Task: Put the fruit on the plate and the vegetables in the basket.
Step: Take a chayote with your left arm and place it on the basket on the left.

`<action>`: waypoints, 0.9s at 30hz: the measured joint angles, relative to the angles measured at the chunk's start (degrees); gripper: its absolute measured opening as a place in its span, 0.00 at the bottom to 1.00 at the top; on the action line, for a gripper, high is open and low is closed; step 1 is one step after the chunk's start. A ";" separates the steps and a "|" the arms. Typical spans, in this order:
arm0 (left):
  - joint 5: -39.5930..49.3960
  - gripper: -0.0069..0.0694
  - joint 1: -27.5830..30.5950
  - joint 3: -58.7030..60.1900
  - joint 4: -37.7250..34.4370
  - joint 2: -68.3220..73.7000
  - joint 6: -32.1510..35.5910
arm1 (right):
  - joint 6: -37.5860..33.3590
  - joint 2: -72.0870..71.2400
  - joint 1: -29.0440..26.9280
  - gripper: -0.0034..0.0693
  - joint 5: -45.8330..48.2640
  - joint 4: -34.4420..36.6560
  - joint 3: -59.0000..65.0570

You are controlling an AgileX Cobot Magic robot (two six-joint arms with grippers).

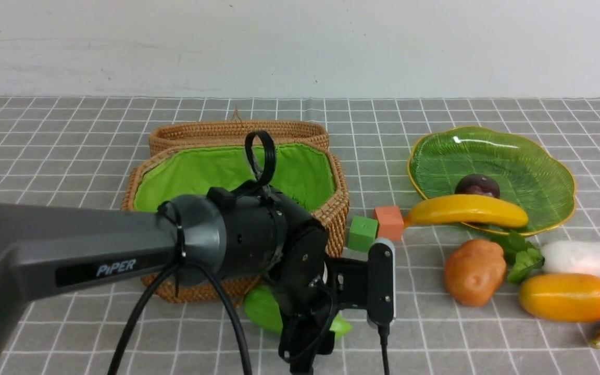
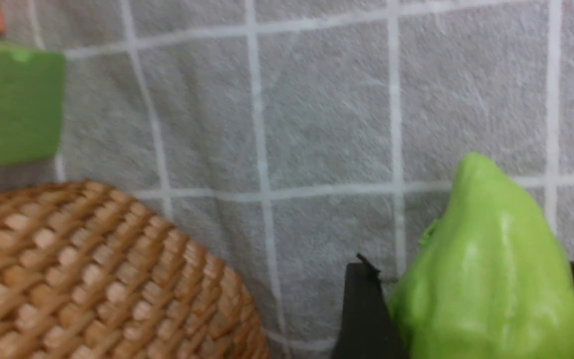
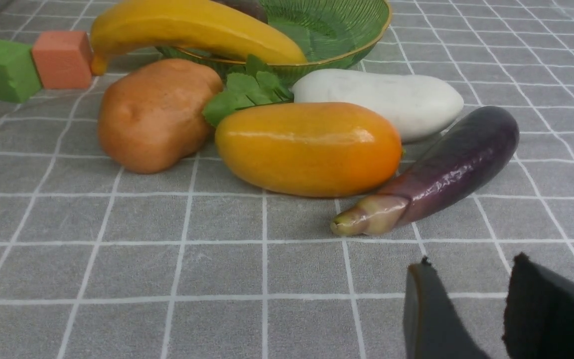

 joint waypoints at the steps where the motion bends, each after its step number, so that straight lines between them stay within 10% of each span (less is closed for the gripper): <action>1: 0.41 0.66 0.00 -0.08 0.00 0.00 0.00 | 0.00 0.00 0.00 0.38 0.00 0.00 0.00; 27: 18.90 0.66 0.00 -0.18 -15.07 -14.01 -13.70 | 0.00 0.00 0.00 0.38 0.00 0.00 0.00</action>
